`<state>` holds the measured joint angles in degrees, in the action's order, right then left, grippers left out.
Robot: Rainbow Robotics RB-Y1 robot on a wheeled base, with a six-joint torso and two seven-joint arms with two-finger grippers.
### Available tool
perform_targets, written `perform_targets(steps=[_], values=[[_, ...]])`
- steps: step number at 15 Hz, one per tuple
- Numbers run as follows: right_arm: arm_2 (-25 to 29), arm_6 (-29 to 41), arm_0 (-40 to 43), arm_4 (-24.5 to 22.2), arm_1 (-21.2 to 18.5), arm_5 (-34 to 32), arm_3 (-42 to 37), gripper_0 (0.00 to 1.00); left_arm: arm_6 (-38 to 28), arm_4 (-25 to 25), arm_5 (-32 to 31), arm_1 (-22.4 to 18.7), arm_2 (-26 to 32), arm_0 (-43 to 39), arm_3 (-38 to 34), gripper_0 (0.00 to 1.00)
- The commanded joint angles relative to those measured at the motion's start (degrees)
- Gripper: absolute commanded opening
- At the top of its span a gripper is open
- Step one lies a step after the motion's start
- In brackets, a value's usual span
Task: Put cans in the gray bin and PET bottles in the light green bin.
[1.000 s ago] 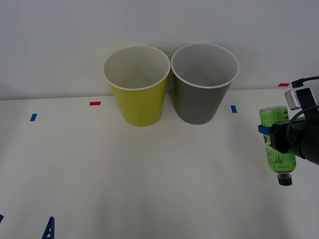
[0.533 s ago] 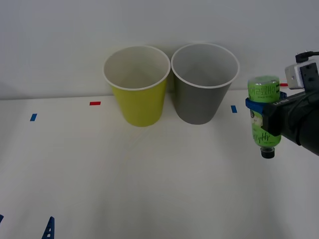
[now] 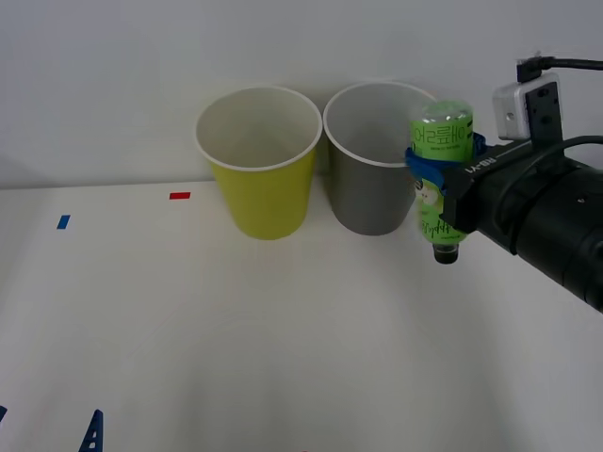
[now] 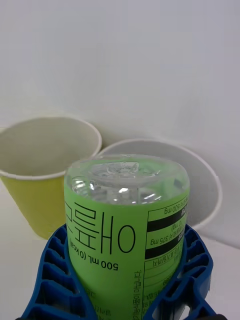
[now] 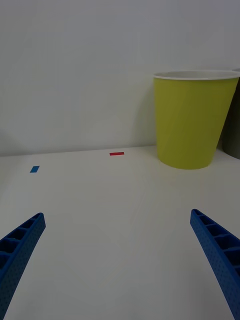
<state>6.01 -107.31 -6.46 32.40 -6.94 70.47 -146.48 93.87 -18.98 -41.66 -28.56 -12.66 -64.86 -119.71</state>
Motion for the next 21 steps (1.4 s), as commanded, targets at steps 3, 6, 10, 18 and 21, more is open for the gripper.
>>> perform_targets(steps=[3,6,10,18,21], values=[[-4.34,0.7,-9.19,-0.41,3.42,-2.79,3.13,0.0,0.0,0.0,0.0,0.0,0.0,0.0,0.0,1.0],[-9.62,1.58,-12.7,-5.86,5.35,-4.11,3.3,0.0,0.0,0.0,0.0,0.0,0.0,0.0,0.0,1.0],[-14.36,7.82,-17.8,-10.52,5.62,-4.46,4.8,0.0,0.0,0.0,0.0,0.0,0.0,0.0,0.0,1.0],[-18.32,10.98,-29.66,-12.98,4.91,-17.82,24.13,0.0,0.0,0.0,0.0,0.0,0.0,0.0,0.0,1.0],[-20.08,11.95,-32.74,-13.94,4.91,-25.03,31.69,0.0,0.0,0.0,0.0,0.0,0.0,0.0,0.0,1.0]])
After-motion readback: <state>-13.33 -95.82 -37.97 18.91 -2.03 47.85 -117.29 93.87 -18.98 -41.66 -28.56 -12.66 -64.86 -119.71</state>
